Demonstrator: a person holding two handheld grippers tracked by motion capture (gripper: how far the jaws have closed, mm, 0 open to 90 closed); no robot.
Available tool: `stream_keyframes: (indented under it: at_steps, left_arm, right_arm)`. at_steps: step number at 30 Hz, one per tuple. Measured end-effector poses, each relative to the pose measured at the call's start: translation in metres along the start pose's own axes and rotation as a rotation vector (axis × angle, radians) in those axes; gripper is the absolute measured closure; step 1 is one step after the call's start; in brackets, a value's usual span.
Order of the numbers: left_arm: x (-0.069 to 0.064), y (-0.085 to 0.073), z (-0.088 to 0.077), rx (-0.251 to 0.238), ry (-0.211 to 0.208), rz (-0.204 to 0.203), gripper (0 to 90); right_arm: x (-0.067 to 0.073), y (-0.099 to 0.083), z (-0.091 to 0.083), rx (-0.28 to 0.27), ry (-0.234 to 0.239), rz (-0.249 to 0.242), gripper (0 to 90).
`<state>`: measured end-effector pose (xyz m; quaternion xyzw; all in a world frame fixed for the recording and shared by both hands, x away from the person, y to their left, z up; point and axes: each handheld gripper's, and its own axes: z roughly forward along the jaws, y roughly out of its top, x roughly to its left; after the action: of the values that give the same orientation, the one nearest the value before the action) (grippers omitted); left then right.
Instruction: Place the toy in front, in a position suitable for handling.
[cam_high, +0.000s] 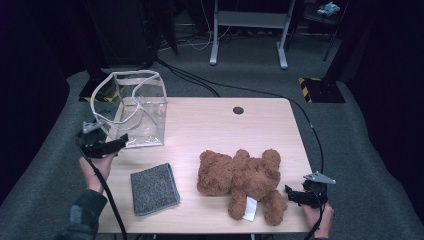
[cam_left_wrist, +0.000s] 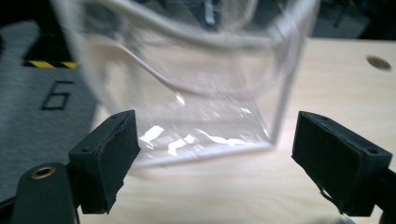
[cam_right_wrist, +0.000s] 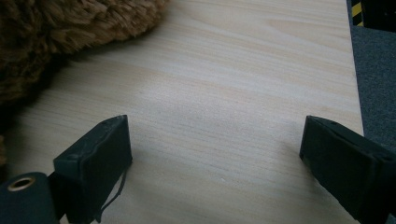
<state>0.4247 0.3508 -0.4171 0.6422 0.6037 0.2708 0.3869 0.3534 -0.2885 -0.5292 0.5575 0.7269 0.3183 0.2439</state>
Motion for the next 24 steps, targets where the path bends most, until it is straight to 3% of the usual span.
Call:
stream_keyframes:
  at_steps: [5, 9, 11, 15, 18, 23, 24]
  left_arm:
    - [-0.027, -0.016, 0.020, 0.014, -0.036, 0.042, 15.2]
    - [-0.050, -0.020, 0.036, 0.013, -0.053, 0.094, 20.2]
    - [-0.060, -0.021, 0.044, 0.001, -0.066, 0.094, 23.5]
    - [-0.078, -0.020, 0.059, 0.027, -0.090, 0.128, 29.6]
    - [-0.086, -0.018, 0.070, 0.049, -0.095, 0.177, 34.3]
    - [-0.090, -0.013, 0.087, 0.070, -0.157, 0.168, 41.9]
    - [-0.091, -0.012, 0.090, 0.086, -0.162, 0.194, 43.1]
  right_arm:
    - [0.000, 0.000, 0.000, 0.000, 0.000, 0.001, 8.3]
    - [0.000, 0.000, 0.000, -0.001, 0.000, -0.001, 8.3]
    - [0.000, 0.000, 0.000, 0.000, 0.000, -0.001, 8.3]
    - [0.000, 0.000, 0.000, 0.000, 0.000, 0.001, 8.3]
    - [0.000, 0.000, 0.000, 0.000, 0.000, 0.000, 8.4]
    - [0.000, 0.000, 0.000, 0.000, 0.000, 0.000, 8.4]
    - [0.000, 0.000, 0.000, 0.000, 0.000, 0.000, 8.3]
